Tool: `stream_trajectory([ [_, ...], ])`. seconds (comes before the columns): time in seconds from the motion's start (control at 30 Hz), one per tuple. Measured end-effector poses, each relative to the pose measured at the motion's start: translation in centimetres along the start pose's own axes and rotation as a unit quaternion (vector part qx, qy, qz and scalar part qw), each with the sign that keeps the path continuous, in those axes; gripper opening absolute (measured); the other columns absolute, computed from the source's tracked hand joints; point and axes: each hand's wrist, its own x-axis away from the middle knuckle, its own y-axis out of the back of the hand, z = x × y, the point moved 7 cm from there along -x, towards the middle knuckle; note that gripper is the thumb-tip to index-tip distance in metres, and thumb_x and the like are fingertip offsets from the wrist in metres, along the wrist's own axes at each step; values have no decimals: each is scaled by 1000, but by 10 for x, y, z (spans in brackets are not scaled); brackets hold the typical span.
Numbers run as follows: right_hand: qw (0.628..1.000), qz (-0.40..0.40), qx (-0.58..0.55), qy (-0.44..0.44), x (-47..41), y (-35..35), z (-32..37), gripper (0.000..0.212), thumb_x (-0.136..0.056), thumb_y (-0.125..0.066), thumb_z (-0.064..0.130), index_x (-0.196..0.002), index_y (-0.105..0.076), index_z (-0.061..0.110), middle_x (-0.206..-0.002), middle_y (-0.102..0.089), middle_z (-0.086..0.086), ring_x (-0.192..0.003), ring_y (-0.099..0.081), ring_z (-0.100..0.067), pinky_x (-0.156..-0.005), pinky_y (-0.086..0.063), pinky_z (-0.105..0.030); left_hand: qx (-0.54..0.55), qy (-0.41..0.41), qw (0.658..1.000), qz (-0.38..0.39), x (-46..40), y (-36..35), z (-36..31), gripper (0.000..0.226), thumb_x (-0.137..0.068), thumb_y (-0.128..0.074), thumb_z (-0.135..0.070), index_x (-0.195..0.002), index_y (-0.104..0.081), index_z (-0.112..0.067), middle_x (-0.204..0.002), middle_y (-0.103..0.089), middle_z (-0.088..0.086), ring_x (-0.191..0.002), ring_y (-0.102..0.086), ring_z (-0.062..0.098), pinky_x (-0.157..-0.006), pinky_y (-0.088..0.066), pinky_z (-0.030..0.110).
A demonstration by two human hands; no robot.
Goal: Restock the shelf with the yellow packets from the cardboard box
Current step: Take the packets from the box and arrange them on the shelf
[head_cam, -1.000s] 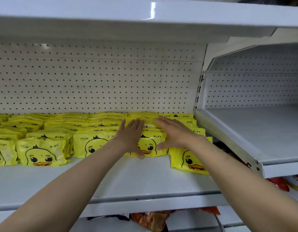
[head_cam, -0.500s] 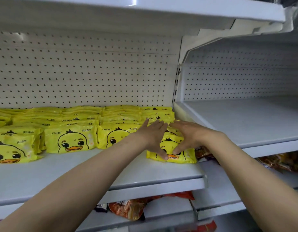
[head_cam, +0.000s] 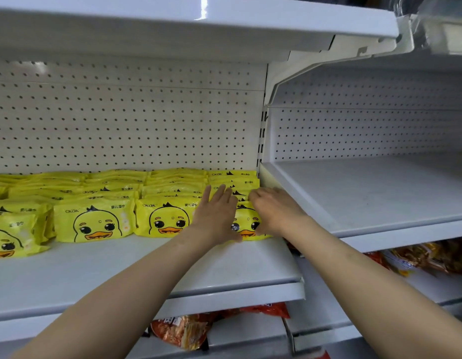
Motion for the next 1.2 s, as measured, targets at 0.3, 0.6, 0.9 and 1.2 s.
stream_trajectory([
  [0.3,993,70,-94,-24,-11,-22,-12,125,-68,-85,49,-158,-4,18,-166,-5,-4,-153,-5,-20,-121,-17,-37,1,55,998,17,-17,-5,7,126,-70,-67,-71,-154,1,-7,-163,-3,10,-151,7,25,-120,3,53],
  [0.6,994,39,-86,-56,-36,-27,-18,133,-63,-88,48,-158,0,21,-166,-2,-3,-153,-4,-21,-121,-21,-41,8,65,998,9,-35,-11,20,131,-68,-69,-69,-154,7,-6,-163,-2,10,-151,2,25,-121,0,50],
  [0.9,994,8,-76,-84,-61,-35,-22,132,-62,-88,48,-158,-1,21,-166,-9,-6,-152,-11,-22,-120,-19,-38,11,84,996,10,-60,-23,35,136,-66,-73,-67,-153,9,-4,-163,-1,13,-151,-1,28,-120,-5,52],
  [1.2,992,-28,-69,-100,-73,-40,-23,127,-63,-87,50,-157,-7,19,-165,-14,-6,-152,-14,-23,-121,-18,-39,16,91,996,-18,-67,-28,41,131,-68,-75,-63,-153,7,-7,-163,-1,9,-151,-1,26,-117,-13,57],
])
